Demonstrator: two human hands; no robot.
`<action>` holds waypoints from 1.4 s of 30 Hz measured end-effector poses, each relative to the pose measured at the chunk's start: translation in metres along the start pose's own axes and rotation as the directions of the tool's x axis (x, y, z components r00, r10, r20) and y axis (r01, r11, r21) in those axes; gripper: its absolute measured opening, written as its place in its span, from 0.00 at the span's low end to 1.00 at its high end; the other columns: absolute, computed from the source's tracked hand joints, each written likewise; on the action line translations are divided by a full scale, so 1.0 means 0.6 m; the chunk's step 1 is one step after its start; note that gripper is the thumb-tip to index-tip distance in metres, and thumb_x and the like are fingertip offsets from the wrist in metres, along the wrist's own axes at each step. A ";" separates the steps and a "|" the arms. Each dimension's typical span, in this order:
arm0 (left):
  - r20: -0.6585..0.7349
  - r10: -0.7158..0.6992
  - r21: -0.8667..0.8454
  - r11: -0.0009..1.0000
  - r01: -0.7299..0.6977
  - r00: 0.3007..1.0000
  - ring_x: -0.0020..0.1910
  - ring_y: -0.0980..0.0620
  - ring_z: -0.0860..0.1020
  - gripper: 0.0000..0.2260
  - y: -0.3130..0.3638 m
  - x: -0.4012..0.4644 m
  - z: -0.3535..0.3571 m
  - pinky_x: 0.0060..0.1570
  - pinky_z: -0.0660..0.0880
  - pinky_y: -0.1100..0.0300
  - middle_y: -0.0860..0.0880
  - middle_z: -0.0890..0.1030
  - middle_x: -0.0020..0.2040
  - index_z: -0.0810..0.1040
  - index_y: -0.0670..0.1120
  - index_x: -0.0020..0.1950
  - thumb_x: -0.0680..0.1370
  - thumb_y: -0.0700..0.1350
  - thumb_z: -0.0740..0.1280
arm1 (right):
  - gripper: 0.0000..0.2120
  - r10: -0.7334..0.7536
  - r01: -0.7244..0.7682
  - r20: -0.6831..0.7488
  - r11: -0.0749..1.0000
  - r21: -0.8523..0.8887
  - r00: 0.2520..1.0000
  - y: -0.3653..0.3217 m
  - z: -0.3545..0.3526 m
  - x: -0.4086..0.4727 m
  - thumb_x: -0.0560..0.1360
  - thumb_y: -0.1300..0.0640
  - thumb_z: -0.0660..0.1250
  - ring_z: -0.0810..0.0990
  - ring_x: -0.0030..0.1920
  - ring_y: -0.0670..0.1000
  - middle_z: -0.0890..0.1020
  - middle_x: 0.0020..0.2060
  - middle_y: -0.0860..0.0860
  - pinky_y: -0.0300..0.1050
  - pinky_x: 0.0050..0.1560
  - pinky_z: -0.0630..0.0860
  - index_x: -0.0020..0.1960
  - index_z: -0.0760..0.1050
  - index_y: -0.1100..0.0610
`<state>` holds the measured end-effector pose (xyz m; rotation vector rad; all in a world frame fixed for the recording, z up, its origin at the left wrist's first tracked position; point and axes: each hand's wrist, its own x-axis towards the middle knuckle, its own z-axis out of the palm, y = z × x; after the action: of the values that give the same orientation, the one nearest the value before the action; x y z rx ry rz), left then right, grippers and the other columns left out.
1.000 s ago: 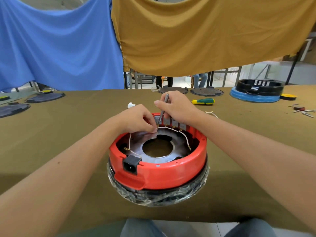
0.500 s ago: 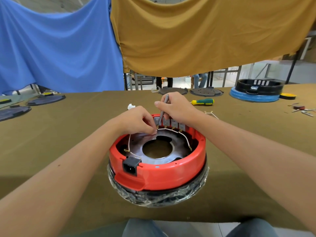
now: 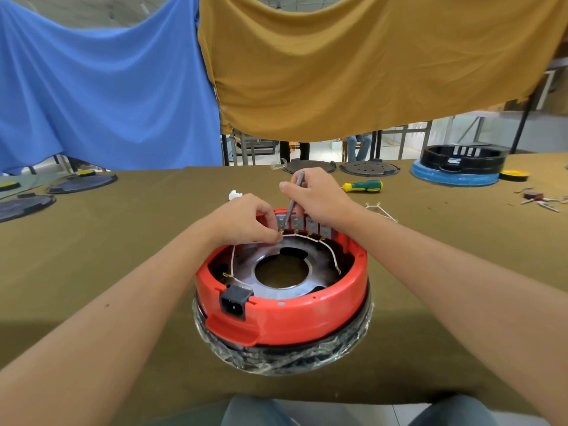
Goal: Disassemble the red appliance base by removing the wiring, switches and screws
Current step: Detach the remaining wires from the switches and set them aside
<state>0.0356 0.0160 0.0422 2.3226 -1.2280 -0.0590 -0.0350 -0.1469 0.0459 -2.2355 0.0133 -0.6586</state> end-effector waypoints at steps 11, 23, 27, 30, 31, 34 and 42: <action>-0.056 -0.011 0.091 0.996 0.016 0.998 0.48 0.51 0.76 0.11 -0.008 0.004 0.001 0.47 0.70 0.57 0.52 0.79 0.48 0.69 0.53 0.54 0.80 0.37 0.60 | 0.14 0.037 -0.037 -0.017 0.999 -0.009 0.999 -0.004 -0.008 -0.001 0.81 0.52 0.64 0.75 0.24 0.42 0.79 0.25 0.50 0.31 0.27 0.70 0.41 0.74 0.59; -0.060 -0.023 0.330 0.943 0.042 0.998 0.42 0.44 0.74 0.10 -0.008 -0.016 -0.006 0.40 0.70 0.53 0.51 0.72 0.40 0.64 0.49 0.53 0.75 0.40 0.62 | 0.15 0.015 -0.015 0.011 1.000 0.014 1.000 -0.010 0.001 -0.025 0.81 0.51 0.64 0.77 0.28 0.48 0.80 0.26 0.51 0.48 0.38 0.76 0.39 0.73 0.59; -0.013 0.020 0.205 0.979 -0.017 1.000 0.46 0.50 0.73 0.09 0.000 -0.012 -0.015 0.45 0.68 0.57 0.52 0.68 0.49 0.68 0.54 0.51 0.75 0.46 0.66 | 0.16 0.032 -0.029 -0.135 0.999 0.023 0.990 -0.008 -0.008 -0.015 0.81 0.51 0.64 0.82 0.34 0.54 0.83 0.32 0.56 0.47 0.40 0.76 0.42 0.74 0.63; 0.013 0.046 0.263 0.963 -0.048 0.999 0.49 0.53 0.73 0.06 0.010 -0.002 -0.004 0.49 0.67 0.60 0.52 0.68 0.54 0.75 0.54 0.46 0.73 0.49 0.70 | 0.14 0.051 -0.051 -0.032 0.998 0.024 0.998 -0.001 -0.027 -0.004 0.81 0.51 0.64 0.82 0.31 0.49 0.83 0.29 0.53 0.43 0.38 0.75 0.40 0.74 0.59; -0.002 0.055 0.271 0.961 -0.052 0.998 0.51 0.54 0.73 0.05 0.010 0.001 0.002 0.49 0.67 0.62 0.52 0.68 0.56 0.77 0.53 0.44 0.73 0.49 0.72 | 0.14 0.043 -0.043 0.014 0.999 0.010 0.999 0.001 -0.031 -0.001 0.81 0.51 0.65 0.81 0.30 0.46 0.82 0.28 0.51 0.40 0.37 0.73 0.40 0.74 0.58; -0.055 0.080 0.289 0.956 -0.061 0.995 0.50 0.57 0.73 0.02 0.005 0.007 0.012 0.48 0.68 0.62 0.53 0.73 0.54 0.82 0.51 0.42 0.73 0.48 0.73 | 0.14 0.003 -0.005 0.055 1.000 0.027 0.998 0.009 -0.025 0.000 0.81 0.50 0.65 0.82 0.31 0.48 0.83 0.28 0.51 0.37 0.36 0.73 0.41 0.75 0.59; 0.028 0.133 0.250 0.959 -0.136 0.991 0.44 0.61 0.72 0.03 0.002 0.015 -0.004 0.48 0.68 0.64 0.54 0.77 0.47 0.83 0.52 0.40 0.73 0.46 0.74 | 0.14 0.006 -0.017 0.133 0.997 0.078 0.991 0.008 -0.023 -0.009 0.81 0.49 0.64 0.82 0.35 0.53 0.84 0.33 0.57 0.51 0.45 0.77 0.43 0.75 0.58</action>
<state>0.0406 0.0096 0.0468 2.4451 -1.4706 0.1398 -0.0454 -0.1586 0.0476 -2.1971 -0.0653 -0.4941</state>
